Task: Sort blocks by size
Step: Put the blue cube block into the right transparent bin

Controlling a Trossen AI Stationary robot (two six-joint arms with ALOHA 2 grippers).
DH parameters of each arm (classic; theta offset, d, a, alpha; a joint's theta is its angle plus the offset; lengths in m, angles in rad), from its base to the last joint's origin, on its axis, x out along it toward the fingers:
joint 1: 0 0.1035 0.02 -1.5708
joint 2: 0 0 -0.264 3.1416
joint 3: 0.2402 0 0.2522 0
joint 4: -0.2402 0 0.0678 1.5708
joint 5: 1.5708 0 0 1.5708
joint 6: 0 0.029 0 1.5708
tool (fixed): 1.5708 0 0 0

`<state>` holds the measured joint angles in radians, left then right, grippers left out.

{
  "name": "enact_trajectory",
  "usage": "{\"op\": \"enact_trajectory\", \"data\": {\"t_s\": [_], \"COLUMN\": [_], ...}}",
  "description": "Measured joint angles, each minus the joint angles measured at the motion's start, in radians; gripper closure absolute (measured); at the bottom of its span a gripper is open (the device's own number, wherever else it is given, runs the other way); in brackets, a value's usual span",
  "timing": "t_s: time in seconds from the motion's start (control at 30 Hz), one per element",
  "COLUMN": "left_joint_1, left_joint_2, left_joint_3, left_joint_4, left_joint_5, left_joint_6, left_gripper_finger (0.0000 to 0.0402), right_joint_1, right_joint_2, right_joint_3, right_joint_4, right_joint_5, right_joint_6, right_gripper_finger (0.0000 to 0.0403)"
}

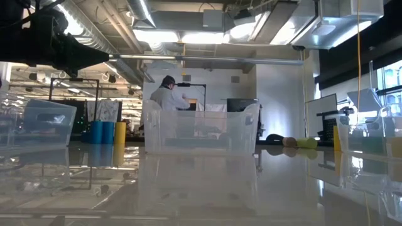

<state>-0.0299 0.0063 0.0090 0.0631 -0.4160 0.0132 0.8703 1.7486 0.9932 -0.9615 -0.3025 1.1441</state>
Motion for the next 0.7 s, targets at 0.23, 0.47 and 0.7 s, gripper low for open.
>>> {"op": "enact_trajectory", "data": {"t_s": [0.23, 0.47, 0.7], "left_joint_1": [0.000, 0.000, 0.000], "left_joint_2": [0.000, 0.000, 0.000], "left_joint_3": [0.000, 0.000, 0.000], "left_joint_4": [0.000, 0.000, 0.000], "left_joint_5": [0.000, 0.000, 0.000], "left_joint_6": [-0.007, -0.009, -0.008], "left_gripper_finger": [0.0396, 0.0396, 0.0396], "right_joint_1": [0.000, 0.000, -0.006], "right_joint_2": [0.004, 0.002, -0.037], "right_joint_3": [0.000, 0.018, 0.122], "right_joint_4": [0.001, -0.009, -0.126], "right_joint_5": [-0.004, -0.016, -0.007], "right_joint_6": [-0.006, -0.048, -0.079], "right_gripper_finger": [0.0225, 0.0270, 0.0268]}}
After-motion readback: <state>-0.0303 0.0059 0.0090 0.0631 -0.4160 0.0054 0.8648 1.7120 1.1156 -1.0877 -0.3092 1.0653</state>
